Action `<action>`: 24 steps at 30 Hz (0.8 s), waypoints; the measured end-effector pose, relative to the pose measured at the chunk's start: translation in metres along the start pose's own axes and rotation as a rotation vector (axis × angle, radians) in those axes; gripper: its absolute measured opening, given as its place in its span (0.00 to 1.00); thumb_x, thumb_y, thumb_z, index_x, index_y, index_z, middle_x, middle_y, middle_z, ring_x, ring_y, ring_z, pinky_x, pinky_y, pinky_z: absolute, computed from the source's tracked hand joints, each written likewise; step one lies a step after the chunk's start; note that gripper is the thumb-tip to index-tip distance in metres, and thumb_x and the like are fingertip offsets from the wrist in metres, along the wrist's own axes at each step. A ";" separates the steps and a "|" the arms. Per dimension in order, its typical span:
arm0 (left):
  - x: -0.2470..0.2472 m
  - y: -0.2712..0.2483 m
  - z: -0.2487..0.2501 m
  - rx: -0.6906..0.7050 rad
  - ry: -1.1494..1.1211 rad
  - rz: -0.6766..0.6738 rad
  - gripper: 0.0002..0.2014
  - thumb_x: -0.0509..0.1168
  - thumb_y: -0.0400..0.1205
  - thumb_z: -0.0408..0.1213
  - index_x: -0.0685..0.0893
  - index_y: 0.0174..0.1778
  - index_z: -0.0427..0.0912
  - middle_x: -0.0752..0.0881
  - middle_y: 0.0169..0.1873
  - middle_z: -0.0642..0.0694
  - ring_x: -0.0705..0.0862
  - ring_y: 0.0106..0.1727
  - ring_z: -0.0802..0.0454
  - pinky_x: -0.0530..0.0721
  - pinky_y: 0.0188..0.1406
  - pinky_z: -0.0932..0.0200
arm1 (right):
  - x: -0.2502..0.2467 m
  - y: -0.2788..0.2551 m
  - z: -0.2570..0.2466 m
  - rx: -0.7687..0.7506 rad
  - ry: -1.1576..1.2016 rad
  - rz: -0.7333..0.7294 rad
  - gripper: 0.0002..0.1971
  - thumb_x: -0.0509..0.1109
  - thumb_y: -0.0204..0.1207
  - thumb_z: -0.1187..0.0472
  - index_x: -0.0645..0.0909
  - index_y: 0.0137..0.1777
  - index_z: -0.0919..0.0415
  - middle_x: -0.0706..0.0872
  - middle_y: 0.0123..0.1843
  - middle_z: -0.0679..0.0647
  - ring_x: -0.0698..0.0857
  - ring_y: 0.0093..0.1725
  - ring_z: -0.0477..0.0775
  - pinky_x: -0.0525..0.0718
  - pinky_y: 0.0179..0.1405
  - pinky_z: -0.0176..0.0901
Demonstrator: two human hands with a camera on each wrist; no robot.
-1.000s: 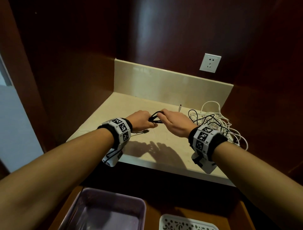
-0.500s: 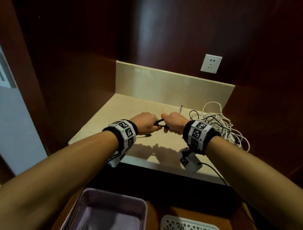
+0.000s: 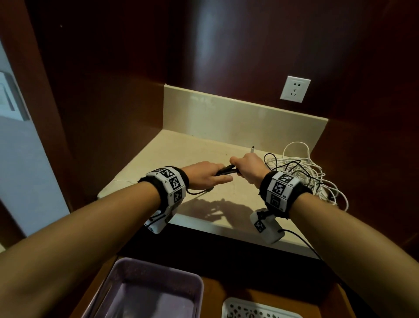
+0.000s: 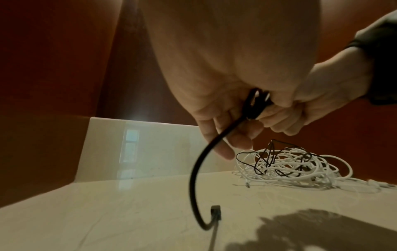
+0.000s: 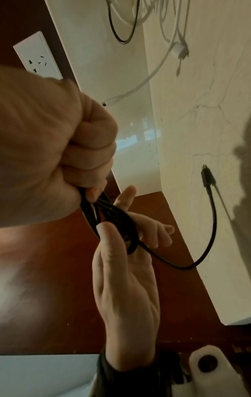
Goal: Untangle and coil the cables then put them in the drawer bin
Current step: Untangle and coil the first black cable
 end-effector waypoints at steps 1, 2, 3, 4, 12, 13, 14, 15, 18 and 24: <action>0.000 -0.001 0.001 -0.006 -0.014 -0.014 0.18 0.53 0.88 0.53 0.76 0.59 0.41 0.84 0.41 0.39 0.81 0.40 0.44 0.76 0.42 0.52 | 0.000 0.001 0.000 -0.005 0.005 0.015 0.22 0.62 0.79 0.60 0.71 0.21 0.62 0.71 0.25 0.58 0.67 0.25 0.56 0.64 0.28 0.46; 0.000 -0.002 0.002 -0.012 -0.037 -0.028 0.18 0.52 0.88 0.53 0.75 0.59 0.40 0.86 0.45 0.37 0.83 0.45 0.41 0.78 0.46 0.50 | 0.001 0.001 -0.001 -0.011 0.008 0.020 0.22 0.62 0.79 0.60 0.71 0.21 0.62 0.71 0.25 0.58 0.68 0.25 0.56 0.65 0.29 0.46; -0.001 -0.003 0.003 -0.019 -0.063 -0.042 0.18 0.52 0.89 0.52 0.74 0.57 0.40 0.86 0.48 0.35 0.84 0.49 0.39 0.79 0.51 0.49 | 0.001 0.002 -0.001 -0.017 0.014 0.024 0.22 0.62 0.79 0.60 0.71 0.21 0.62 0.71 0.25 0.58 0.68 0.26 0.57 0.66 0.30 0.47; -0.001 -0.004 0.005 -0.025 -0.077 -0.053 0.18 0.50 0.89 0.52 0.74 0.56 0.40 0.87 0.49 0.35 0.84 0.52 0.39 0.78 0.55 0.47 | 0.000 0.002 -0.001 -0.019 0.025 0.028 0.22 0.62 0.78 0.60 0.71 0.21 0.62 0.72 0.25 0.57 0.69 0.26 0.57 0.67 0.31 0.47; -0.009 -0.006 0.003 -0.060 0.032 0.027 0.18 0.45 0.90 0.49 0.74 0.42 0.46 0.89 0.40 0.42 0.80 0.38 0.50 0.78 0.52 0.48 | 0.004 0.006 -0.005 -0.098 0.068 0.054 0.23 0.60 0.81 0.58 0.74 0.22 0.61 0.73 0.23 0.53 0.69 0.25 0.53 0.64 0.26 0.45; -0.009 -0.006 0.002 -0.060 0.018 0.033 0.18 0.44 0.90 0.49 0.73 0.40 0.48 0.90 0.40 0.42 0.79 0.37 0.52 0.76 0.50 0.50 | 0.004 0.006 -0.005 -0.141 0.044 0.081 0.23 0.59 0.82 0.57 0.75 0.23 0.60 0.74 0.23 0.53 0.70 0.26 0.54 0.65 0.28 0.45; -0.009 -0.007 0.001 -0.063 -0.001 0.034 0.19 0.44 0.90 0.48 0.73 0.39 0.47 0.90 0.39 0.42 0.79 0.36 0.53 0.74 0.48 0.52 | 0.005 0.006 -0.005 -0.199 0.012 0.108 0.23 0.58 0.83 0.56 0.76 0.25 0.60 0.76 0.24 0.53 0.72 0.29 0.55 0.67 0.30 0.46; -0.010 -0.007 0.000 -0.068 -0.022 0.033 0.19 0.44 0.90 0.47 0.73 0.39 0.46 0.90 0.39 0.41 0.79 0.37 0.54 0.72 0.47 0.53 | 0.007 0.007 -0.006 -0.259 -0.022 0.123 0.24 0.57 0.84 0.53 0.80 0.28 0.60 0.80 0.27 0.54 0.75 0.32 0.56 0.70 0.33 0.46; -0.010 -0.009 -0.003 -0.091 -0.090 0.026 0.22 0.44 0.90 0.46 0.77 0.43 0.38 0.90 0.38 0.42 0.80 0.40 0.52 0.71 0.50 0.53 | 0.015 0.007 -0.006 -0.356 -0.123 0.120 0.27 0.52 0.86 0.44 0.87 0.38 0.56 0.88 0.37 0.55 0.82 0.41 0.58 0.78 0.43 0.50; -0.006 -0.011 -0.005 -0.070 -0.248 -0.014 0.18 0.48 0.89 0.48 0.72 0.37 0.45 0.88 0.33 0.45 0.82 0.39 0.50 0.79 0.59 0.47 | 0.019 0.013 -0.007 -0.410 -0.380 0.138 0.31 0.47 0.87 0.42 0.79 0.33 0.60 0.83 0.35 0.61 0.82 0.44 0.67 0.72 0.39 0.51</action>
Point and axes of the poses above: each hand's wrist, its own y-axis towards the middle knuckle, its own x-axis out of the palm, z = x × y, the point moved 3 cm from there along y, towards the middle knuckle
